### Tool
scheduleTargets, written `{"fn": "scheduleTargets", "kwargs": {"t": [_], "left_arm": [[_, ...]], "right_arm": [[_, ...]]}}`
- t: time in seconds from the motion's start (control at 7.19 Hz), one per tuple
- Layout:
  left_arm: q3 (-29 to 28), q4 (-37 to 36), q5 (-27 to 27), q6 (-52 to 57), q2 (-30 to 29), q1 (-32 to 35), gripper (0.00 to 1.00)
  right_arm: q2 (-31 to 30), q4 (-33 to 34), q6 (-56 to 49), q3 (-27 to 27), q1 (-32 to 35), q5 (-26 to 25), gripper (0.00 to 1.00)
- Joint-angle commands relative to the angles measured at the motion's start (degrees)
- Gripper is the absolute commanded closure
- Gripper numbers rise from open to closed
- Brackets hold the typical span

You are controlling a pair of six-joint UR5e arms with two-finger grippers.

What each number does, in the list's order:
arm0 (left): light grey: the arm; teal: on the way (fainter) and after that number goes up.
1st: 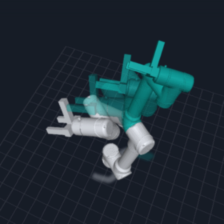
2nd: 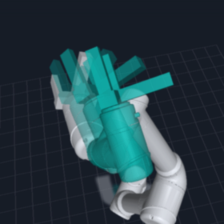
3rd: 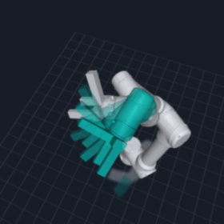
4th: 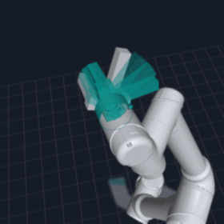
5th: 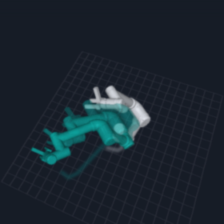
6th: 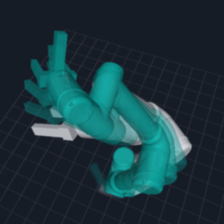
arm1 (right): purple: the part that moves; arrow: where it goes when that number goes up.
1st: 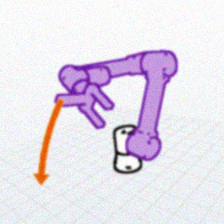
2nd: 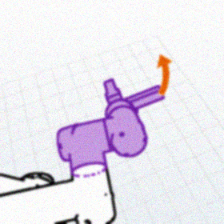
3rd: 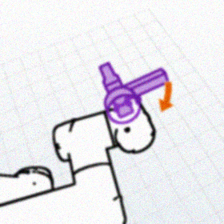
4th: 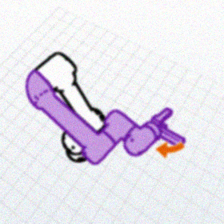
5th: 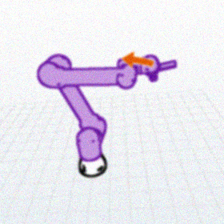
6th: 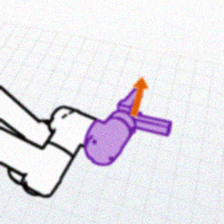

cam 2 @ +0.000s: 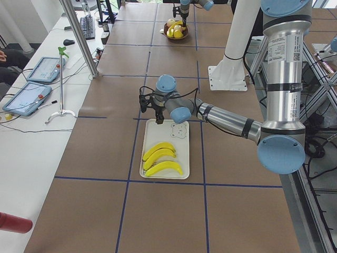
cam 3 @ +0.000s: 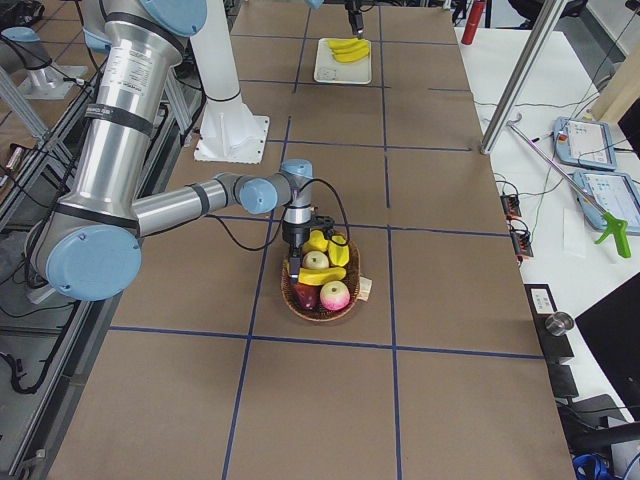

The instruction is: Transfer all bananas from basket to plate

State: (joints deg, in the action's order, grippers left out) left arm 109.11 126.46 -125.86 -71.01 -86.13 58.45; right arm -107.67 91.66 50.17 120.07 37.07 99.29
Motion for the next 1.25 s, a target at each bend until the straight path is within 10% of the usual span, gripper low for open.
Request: {"fn": "scheduleTargets", "kwargs": {"t": [0.0,0.28,1.11], "left_arm": [[0.0,-0.1,0.0,0.0,0.0,-0.1,0.00],[-0.3,-0.1,0.1,0.0,0.0,-0.7,0.00],[-0.5,0.0,0.4,0.0,0.0,-1.1,0.00]], "right_arm": [[0.4,2.8,-0.2,0.0,-1.6,-0.6,0.41],[3.2,7.0,-0.7,0.5,-1.6,-1.6,0.78],[4.4,9.4,-1.9,0.9,2.3,-1.9,0.97]]}}
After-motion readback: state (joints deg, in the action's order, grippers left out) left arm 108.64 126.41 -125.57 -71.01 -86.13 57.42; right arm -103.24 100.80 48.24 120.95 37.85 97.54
